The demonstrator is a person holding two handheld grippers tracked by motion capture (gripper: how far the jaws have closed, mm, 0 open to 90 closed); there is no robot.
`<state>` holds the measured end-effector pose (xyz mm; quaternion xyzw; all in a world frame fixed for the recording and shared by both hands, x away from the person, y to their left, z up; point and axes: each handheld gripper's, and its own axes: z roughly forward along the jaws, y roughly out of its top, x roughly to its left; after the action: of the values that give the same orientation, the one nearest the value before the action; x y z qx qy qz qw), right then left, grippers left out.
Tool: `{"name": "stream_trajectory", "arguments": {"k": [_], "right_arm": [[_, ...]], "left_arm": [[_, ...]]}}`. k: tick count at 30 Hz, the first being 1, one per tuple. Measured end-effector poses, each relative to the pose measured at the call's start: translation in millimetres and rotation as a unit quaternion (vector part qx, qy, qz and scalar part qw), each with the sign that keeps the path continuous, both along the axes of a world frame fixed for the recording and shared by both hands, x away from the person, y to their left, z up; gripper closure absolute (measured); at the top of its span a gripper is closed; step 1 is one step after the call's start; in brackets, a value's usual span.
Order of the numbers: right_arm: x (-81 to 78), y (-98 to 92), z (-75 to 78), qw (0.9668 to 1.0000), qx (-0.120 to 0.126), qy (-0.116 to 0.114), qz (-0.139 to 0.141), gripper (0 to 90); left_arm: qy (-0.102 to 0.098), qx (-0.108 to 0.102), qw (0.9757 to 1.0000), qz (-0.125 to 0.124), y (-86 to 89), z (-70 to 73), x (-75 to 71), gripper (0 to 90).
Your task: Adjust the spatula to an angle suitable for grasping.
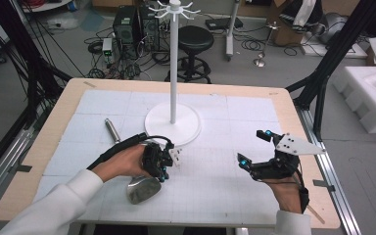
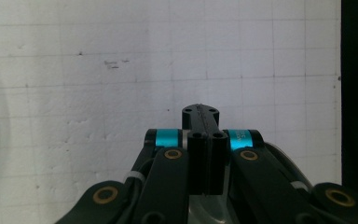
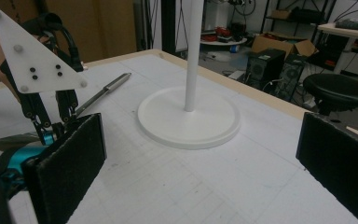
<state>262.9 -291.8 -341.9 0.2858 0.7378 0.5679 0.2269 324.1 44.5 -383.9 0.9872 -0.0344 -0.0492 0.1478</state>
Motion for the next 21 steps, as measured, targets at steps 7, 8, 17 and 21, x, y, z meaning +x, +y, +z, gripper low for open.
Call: {"name": "stream_trajectory", "arguments": {"k": [7, 8, 17, 21], "right_arm": [[0.3, -0.7, -0.7, 1.0000, 0.001, 0.002, -0.002, 0.5], [0.3, -0.7, -0.7, 1.0000, 0.001, 0.002, -0.002, 0.5], [1.2, -0.4, -1.9, 1.0000, 0.000, 0.004, -0.001, 0.5], [1.2, -0.4, -2.6, 1.0000, -0.002, 0.006, 0.001, 0.5]], "left_arm": [[0.004, 0.019, 0.9998, -0.007, -4.5, -8.2, -0.9, 90.0], [0.004, 0.019, 0.9998, -0.007, -4.5, -8.2, -0.9, 90.0], [0.007, 0.029, 0.9995, -0.009, -2.8, -8.3, -0.6, 90.0], [0.007, 0.034, 0.9993, -0.010, -1.7, -9.2, -0.5, 90.0]]}}
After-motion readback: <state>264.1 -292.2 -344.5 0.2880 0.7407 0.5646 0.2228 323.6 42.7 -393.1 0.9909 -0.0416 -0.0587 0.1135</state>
